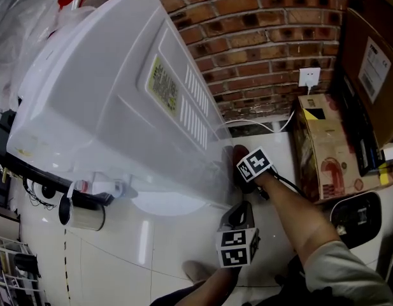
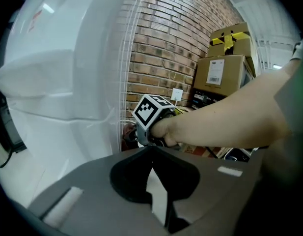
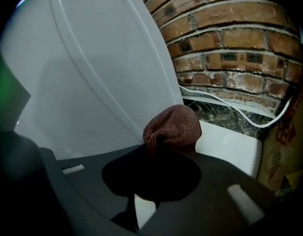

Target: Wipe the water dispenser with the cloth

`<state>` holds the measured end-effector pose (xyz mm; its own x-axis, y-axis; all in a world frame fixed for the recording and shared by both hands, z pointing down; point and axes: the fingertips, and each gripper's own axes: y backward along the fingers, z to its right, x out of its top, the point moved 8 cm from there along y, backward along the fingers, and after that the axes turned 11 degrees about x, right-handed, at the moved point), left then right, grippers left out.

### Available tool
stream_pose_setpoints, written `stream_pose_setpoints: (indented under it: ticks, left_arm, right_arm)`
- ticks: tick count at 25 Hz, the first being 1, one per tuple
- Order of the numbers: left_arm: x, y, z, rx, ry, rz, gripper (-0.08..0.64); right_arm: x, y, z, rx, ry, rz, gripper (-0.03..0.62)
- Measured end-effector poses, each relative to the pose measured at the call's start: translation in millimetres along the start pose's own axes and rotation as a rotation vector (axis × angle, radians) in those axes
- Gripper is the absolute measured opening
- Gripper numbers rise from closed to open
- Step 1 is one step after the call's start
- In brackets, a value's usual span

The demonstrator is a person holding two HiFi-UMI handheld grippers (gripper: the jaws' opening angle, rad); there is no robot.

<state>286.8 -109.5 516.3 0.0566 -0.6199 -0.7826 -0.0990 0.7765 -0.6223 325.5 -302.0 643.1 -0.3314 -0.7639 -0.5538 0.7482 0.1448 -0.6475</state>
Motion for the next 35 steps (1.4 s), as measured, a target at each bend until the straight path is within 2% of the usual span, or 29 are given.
stream_pose_setpoints:
  ticks: [5, 9, 11, 14, 16, 19, 21, 23, 27, 31, 35]
  left_arm:
    - [18.0, 1.1, 15.0, 0.010, 0.005, 0.038, 0.000]
    - [52.3, 10.8, 29.0, 0.064, 0.024, 0.132, 0.000]
    - [72.3, 19.0, 37.5, 0.082, 0.005, 0.191, 0.000]
    - [97.2, 36.3, 45.8, 0.117, -0.075, 0.266, 0.000]
    - [110.1, 52.7, 46.6, 0.163, -0.129, 0.299, 0.000]
    - [128.3, 83.1, 39.3, 0.243, -0.178, 0.352, 0.000]
    - [142.0, 102.8, 29.4, 0.282, -0.164, 0.402, 0.000]
    - [160.6, 120.3, 19.3, 0.302, -0.111, 0.460, 0.000]
    - [193.3, 144.5, 18.0, 0.292, -0.076, 0.563, 0.000]
    - [208.6, 142.6, 25.9, 0.235, -0.056, 0.565, 0.000]
    - [221.3, 145.6, 18.6, 0.242, -0.026, 0.594, 0.000]
  right_arm:
    - [-3.7, 10.3, -6.8, 0.020, 0.045, -0.004, 0.071]
    - [-1.8, 37.0, -13.3, 0.031, 0.137, 0.022, 0.072]
    - [2.7, 55.8, -16.4, 0.031, 0.193, 0.040, 0.072]
    - [19.5, 89.0, -24.2, 0.031, 0.268, 0.091, 0.072]
    - [38.4, 116.6, -32.1, 0.034, 0.297, 0.180, 0.072]
    - [72.8, 159.6, -49.3, 0.069, 0.275, 0.378, 0.073]
    - [92.6, 188.4, -70.1, 0.094, 0.316, 0.475, 0.074]
    - [106.8, 216.6, -95.7, 0.107, 0.388, 0.547, 0.074]
    - [127.9, 273.8, -140.3, 0.116, 0.456, 0.731, 0.072]
    - [171.6, 335.3, -178.4, 0.072, 0.561, 0.860, 0.072]
    - [220.5, 380.4, -226.2, 0.071, 0.700, 0.957, 0.072]
